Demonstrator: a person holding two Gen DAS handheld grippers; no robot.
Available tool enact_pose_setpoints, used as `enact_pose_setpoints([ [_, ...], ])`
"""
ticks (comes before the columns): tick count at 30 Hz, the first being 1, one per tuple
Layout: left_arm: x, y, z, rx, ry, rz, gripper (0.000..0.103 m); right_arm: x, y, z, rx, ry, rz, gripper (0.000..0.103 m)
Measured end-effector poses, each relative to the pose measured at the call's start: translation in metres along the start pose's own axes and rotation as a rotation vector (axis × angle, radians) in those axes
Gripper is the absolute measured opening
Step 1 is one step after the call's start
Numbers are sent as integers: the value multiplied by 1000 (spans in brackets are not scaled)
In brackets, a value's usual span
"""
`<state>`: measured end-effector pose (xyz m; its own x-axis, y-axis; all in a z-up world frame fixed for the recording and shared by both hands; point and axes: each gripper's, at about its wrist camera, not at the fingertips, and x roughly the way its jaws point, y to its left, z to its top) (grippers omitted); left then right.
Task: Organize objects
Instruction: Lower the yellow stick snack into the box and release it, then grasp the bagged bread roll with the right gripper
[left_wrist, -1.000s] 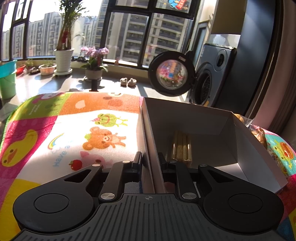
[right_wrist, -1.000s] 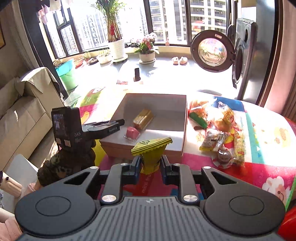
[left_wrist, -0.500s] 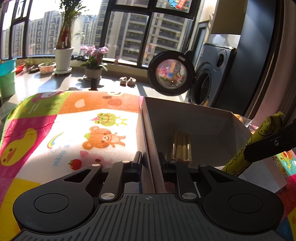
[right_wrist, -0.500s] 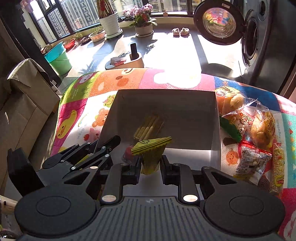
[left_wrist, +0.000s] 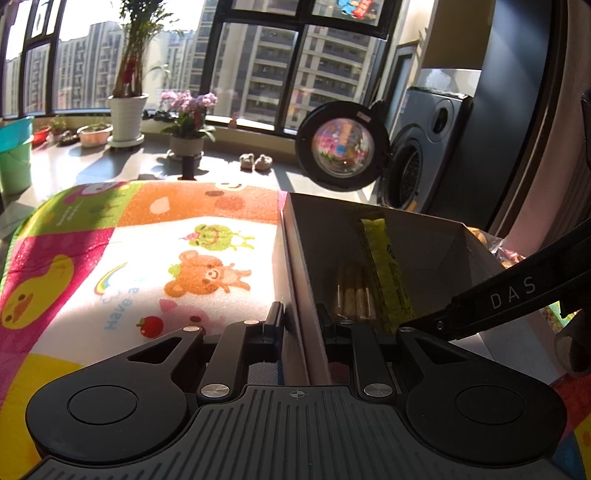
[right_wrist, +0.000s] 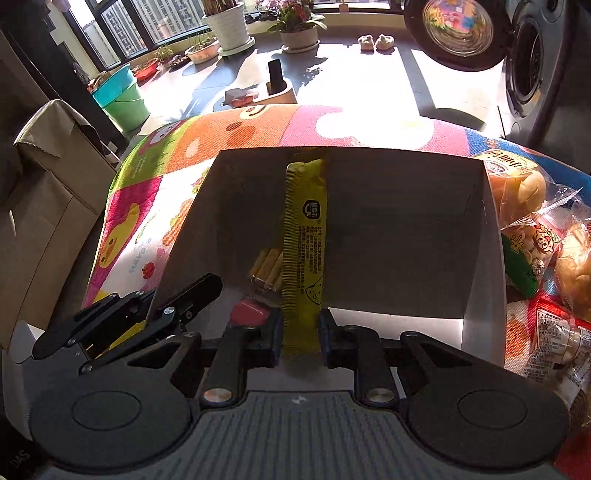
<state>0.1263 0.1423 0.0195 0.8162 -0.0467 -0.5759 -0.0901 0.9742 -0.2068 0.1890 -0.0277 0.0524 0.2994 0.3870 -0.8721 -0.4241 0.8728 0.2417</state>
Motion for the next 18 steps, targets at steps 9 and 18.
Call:
enact_pose_setpoints([
  [9, 0, 0, -1, -1, 2, 3, 20, -68, -18, 5, -35, -178, 25, 37],
  [18, 1, 0, -2, 2, 1, 9, 19, -37, -137, 75, 233, -303, -270, 80],
])
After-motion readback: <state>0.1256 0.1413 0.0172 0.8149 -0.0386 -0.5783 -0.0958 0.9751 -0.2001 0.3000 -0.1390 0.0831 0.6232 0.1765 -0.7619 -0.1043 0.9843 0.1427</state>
